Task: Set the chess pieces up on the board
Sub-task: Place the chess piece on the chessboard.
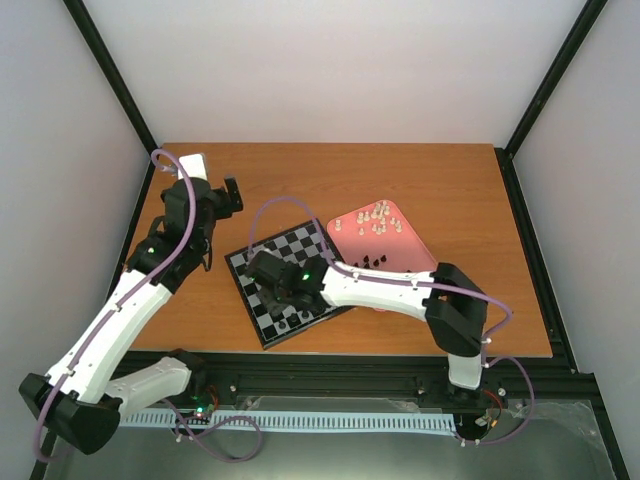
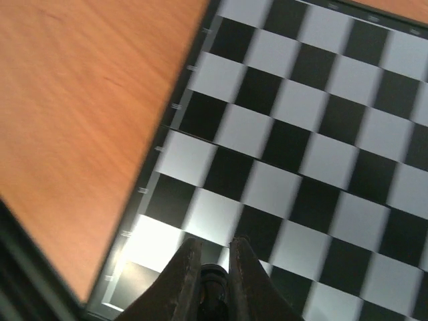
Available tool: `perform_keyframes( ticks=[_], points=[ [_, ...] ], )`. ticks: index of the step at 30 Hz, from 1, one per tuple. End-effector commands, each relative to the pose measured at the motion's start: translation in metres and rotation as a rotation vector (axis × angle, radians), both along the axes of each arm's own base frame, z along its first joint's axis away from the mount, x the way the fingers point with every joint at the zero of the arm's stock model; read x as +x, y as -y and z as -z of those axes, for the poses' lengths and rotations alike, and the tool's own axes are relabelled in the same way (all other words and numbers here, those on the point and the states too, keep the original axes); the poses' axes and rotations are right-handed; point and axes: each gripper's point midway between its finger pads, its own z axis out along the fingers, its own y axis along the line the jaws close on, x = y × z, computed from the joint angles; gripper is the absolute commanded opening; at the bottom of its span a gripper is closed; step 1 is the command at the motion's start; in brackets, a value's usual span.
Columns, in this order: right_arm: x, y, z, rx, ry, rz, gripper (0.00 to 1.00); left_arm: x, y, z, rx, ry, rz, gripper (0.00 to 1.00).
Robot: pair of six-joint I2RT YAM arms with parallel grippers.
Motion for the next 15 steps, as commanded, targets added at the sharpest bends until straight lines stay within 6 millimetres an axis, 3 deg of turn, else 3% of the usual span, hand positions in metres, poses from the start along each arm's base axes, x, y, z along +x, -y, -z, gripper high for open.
perform_keyframes(
  ticks=[1, 7, 15],
  points=[
    [-0.033, -0.032, 0.002, -0.012, -0.020, -0.116, 0.08, -0.008, -0.003, -0.017, -0.007, 0.025, -0.004, 1.00],
    [-0.066, -0.041, 0.029, -0.049, -0.082, -0.153, 0.08, -0.010, -0.005, -0.015, -0.005, 0.020, -0.010, 1.00],
    [-0.082, -0.033, 0.051, -0.069, -0.127, -0.143, 0.08, -0.009, -0.004, -0.012, -0.004, 0.020, -0.007, 1.00]
  ],
)
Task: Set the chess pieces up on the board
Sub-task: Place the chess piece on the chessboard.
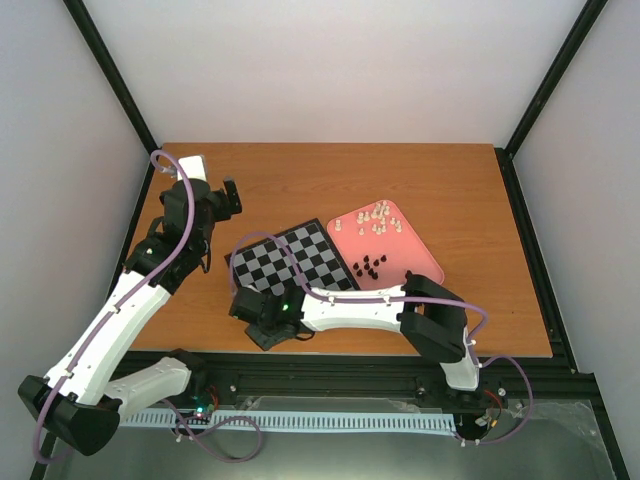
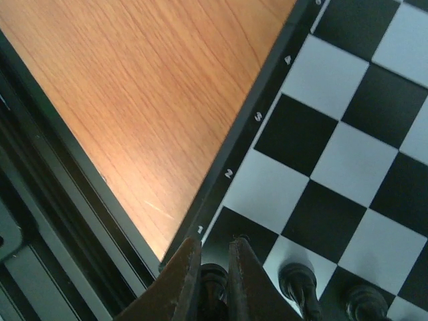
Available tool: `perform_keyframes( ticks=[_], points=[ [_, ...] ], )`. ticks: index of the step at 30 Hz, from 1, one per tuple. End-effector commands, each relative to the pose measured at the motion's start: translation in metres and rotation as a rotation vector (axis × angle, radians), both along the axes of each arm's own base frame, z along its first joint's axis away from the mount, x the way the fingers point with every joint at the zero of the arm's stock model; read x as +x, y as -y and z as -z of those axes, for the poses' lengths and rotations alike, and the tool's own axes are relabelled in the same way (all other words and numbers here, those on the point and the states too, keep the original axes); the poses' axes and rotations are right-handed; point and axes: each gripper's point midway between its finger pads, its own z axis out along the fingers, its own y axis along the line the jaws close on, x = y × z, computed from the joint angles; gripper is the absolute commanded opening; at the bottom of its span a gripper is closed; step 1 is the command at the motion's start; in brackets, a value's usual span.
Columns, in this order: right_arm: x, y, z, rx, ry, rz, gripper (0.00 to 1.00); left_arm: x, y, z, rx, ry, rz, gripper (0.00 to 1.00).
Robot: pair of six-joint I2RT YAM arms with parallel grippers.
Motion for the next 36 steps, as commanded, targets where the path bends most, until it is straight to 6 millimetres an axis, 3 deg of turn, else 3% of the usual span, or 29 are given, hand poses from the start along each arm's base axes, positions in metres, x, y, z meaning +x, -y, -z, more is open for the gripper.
perform_keyframes(
  ticks=[1, 14, 36],
  points=[
    [-0.006, 0.004, 0.011, -0.009, -0.025, 0.017, 0.08, -0.002, 0.000, -0.010, -0.009, 0.025, -0.002, 1.00],
    [0.001, -0.002, 0.017, 0.002, 0.003, 0.011, 0.08, 0.001, 0.002, -0.007, -0.007, 0.023, -0.001, 1.00],
    [0.021, 0.006, 0.037, -0.038, 0.017, 0.040, 0.09, 0.001, 0.000, -0.004, 0.001, 0.021, -0.009, 1.00]
  ],
)
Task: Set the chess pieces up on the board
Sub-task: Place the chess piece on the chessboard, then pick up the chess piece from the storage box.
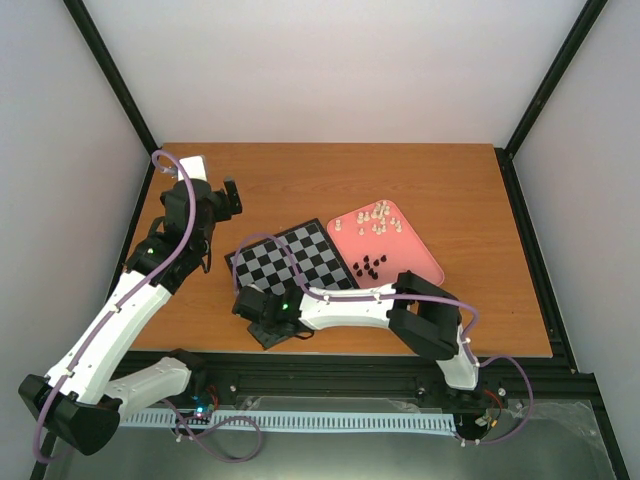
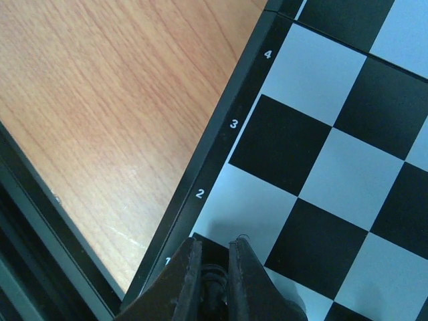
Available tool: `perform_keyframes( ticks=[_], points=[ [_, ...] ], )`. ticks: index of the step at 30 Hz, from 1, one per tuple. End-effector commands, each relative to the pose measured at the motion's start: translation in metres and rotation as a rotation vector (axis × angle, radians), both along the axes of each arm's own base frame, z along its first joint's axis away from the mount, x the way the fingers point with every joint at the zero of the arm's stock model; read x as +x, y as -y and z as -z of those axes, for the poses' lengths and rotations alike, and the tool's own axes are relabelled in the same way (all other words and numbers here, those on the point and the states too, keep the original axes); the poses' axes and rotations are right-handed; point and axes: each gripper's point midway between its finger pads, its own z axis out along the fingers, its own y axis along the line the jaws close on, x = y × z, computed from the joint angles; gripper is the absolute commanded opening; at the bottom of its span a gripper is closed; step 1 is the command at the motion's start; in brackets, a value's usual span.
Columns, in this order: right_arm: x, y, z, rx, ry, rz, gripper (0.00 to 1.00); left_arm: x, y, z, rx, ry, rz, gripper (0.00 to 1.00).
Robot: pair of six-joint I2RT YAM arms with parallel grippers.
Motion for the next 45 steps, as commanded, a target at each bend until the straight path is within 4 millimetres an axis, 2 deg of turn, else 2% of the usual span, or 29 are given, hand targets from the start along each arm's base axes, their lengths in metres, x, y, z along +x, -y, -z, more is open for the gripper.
perform_keyframes(
  ticks=[1, 6, 11, 16, 18, 21, 24, 27, 31, 34, 37, 42, 45],
  points=[
    [0.009, 0.004, 0.013, -0.028, 0.017, 0.016, 0.08, 0.001, 0.001, -0.006, -0.002, 0.025, -0.006, 1.00],
    [0.008, 0.002, 0.016, -0.029, 0.012, 0.012, 0.10, 0.002, 0.001, -0.005, 0.003, 0.023, -0.006, 1.00],
    [0.008, 0.001, 0.010, -0.015, 0.015, 0.008, 0.19, 0.002, 0.001, -0.005, 0.003, 0.024, -0.006, 1.00],
    [0.007, 0.002, 0.000, 0.002, 0.018, 0.002, 0.24, 0.002, 0.001, -0.005, 0.003, 0.024, -0.006, 1.00],
    [0.006, 0.001, -0.009, 0.022, 0.021, -0.003, 0.28, 0.002, 0.001, -0.006, 0.001, 0.026, -0.006, 1.00],
    [0.003, -0.002, -0.030, 0.074, 0.037, -0.018, 0.41, 0.002, 0.002, -0.007, 0.000, 0.027, -0.005, 1.00],
    [0.005, -0.001, -0.052, 0.124, 0.064, -0.023, 0.46, 0.002, 0.002, -0.008, -0.002, 0.028, -0.003, 1.00],
    [0.011, 0.007, -0.073, 0.149, 0.119, -0.002, 0.51, 0.002, 0.002, -0.007, 0.000, 0.025, -0.005, 1.00],
    [0.023, 0.022, -0.091, 0.145, 0.191, 0.036, 0.67, 0.003, 0.002, -0.006, 0.003, 0.022, -0.007, 1.00],
    [0.042, 0.047, -0.096, 0.105, 0.244, 0.113, 0.71, 0.005, 0.003, -0.004, 0.002, 0.016, -0.005, 1.00],
    [0.068, 0.086, -0.094, 0.075, 0.263, 0.227, 0.70, 0.009, 0.005, -0.002, 0.004, 0.011, -0.002, 1.00],
    [0.106, 0.171, -0.088, 0.028, 0.282, 0.460, 0.67, 0.016, 0.009, 0.002, 0.008, 0.003, 0.003, 1.00],
    [0.122, 0.223, -0.091, 0.017, 0.300, 0.592, 0.65, 0.022, 0.015, 0.001, 0.000, 0.006, 0.018, 1.00]
  ],
)
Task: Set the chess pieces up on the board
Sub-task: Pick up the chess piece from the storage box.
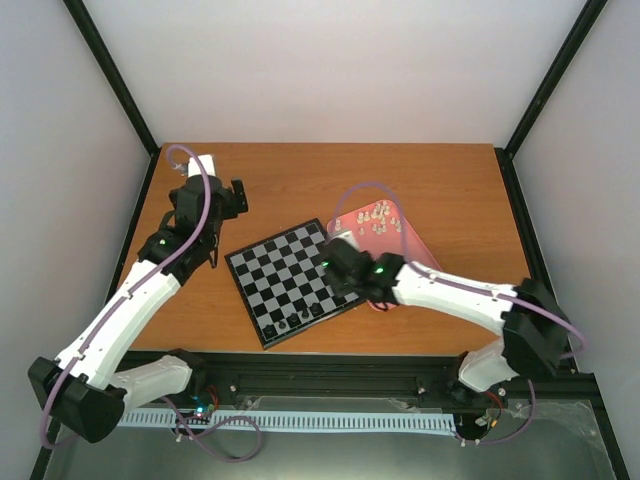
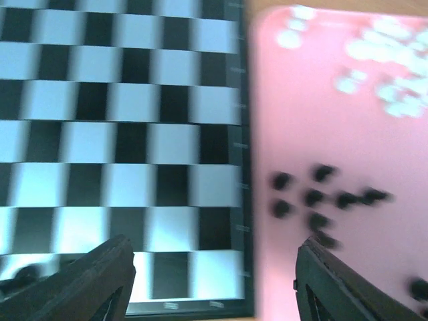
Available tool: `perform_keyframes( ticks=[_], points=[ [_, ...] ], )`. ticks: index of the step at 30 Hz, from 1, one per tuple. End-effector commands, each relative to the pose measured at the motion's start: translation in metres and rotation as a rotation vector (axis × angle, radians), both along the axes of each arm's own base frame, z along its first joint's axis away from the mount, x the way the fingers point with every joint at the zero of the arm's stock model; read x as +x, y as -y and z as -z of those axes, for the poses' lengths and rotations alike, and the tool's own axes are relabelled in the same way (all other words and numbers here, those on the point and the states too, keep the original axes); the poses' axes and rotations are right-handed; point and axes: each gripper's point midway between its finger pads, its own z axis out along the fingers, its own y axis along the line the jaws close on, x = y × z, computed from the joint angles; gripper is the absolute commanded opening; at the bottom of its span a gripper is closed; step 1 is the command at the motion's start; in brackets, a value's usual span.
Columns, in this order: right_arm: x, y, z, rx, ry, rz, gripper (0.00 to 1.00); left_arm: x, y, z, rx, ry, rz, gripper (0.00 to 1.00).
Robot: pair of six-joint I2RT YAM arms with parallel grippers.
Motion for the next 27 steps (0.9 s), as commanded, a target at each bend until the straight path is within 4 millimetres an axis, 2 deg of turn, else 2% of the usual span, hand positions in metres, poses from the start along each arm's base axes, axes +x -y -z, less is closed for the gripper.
perform_keyframes(
  ticks=[1, 4, 6, 14, 19, 23, 27],
  points=[
    [0.023, 0.073, -0.014, 0.004, 0.053, 0.218, 0.65, 0.010, 0.012, -0.015, -0.025, 0.045, 0.033, 1.00],
    [0.032, 0.111, -0.013, -0.011, 0.060, 0.317, 0.61, 0.019, 0.020, -0.012, -0.029, 0.037, 0.051, 1.00],
    [0.037, 0.132, -0.004, -0.029, 0.039, 0.367, 0.59, 0.026, 0.025, -0.008, -0.027, 0.029, 0.061, 1.00],
    [0.053, 0.182, 0.043, -0.067, -0.079, 0.491, 0.53, 0.049, 0.036, 0.007, 0.011, -0.008, 0.067, 1.00],
    [0.053, 0.187, 0.054, -0.077, -0.107, 0.502, 0.44, 0.058, 0.040, 0.017, 0.030, -0.029, 0.068, 1.00],
    [0.046, 0.180, 0.053, -0.029, -0.133, 0.475, 0.36, 0.064, 0.042, 0.026, 0.046, -0.050, 0.065, 1.00],
    [0.036, 0.178, 0.055, -0.008, -0.165, 0.458, 0.34, 0.067, 0.043, 0.031, 0.050, -0.060, 0.064, 1.00]
  ],
)
